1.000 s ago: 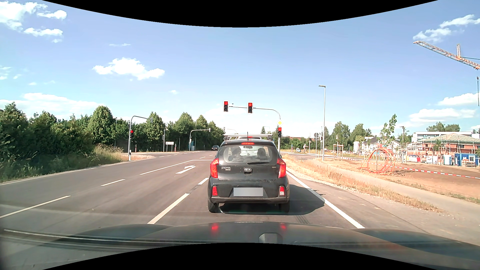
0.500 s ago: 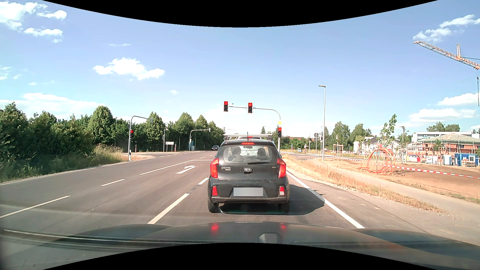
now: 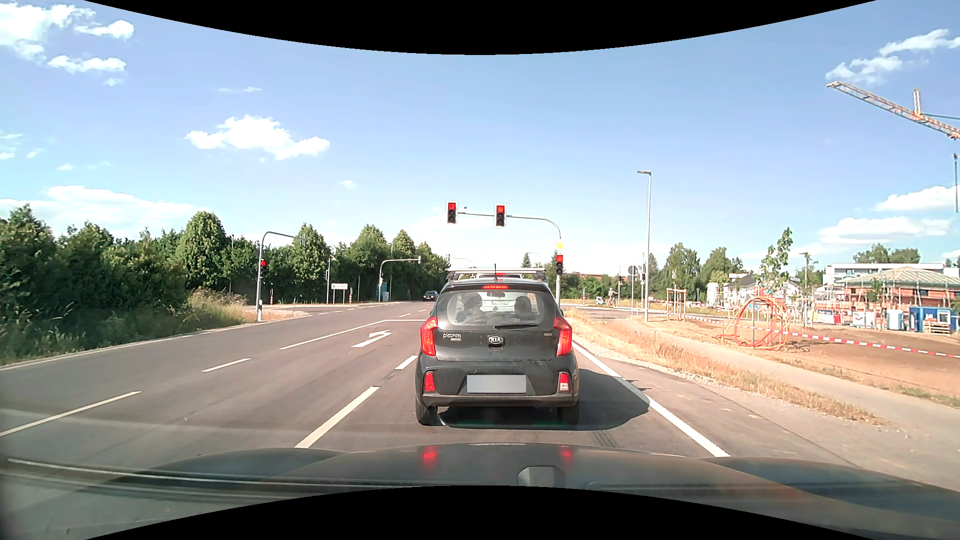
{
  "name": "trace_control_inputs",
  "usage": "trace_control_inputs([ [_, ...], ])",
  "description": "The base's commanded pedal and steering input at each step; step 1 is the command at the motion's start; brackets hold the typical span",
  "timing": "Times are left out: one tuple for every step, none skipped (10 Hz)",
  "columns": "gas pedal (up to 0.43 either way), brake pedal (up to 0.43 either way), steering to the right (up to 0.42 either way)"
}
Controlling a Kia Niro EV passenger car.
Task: Follow the waypoints while adhering to traffic rules and regulations
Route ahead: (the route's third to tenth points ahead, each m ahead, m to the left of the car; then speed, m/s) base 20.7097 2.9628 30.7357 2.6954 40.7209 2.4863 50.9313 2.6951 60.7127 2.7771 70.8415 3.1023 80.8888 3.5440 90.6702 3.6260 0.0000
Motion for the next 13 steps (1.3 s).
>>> trace_control_inputs([
  [0.000,0.445,0.000],
  [0.000,0.445,0.000],
  [0.000,0.445,0.000],
  [0.000,0.445,0.000],
  [0.000,0.445,0.000],
  [0.000,0.445,0.000],
  [0.000,0.445,0.000],
  [0.000,0.445,0.000],
  [0.000,0.445,0.000],
  [0.000,0.439,0.000],
  [0.000,0.445,0.000],
  [0.000,0.439,0.000],
  [0.000,0.433,0.000],
])
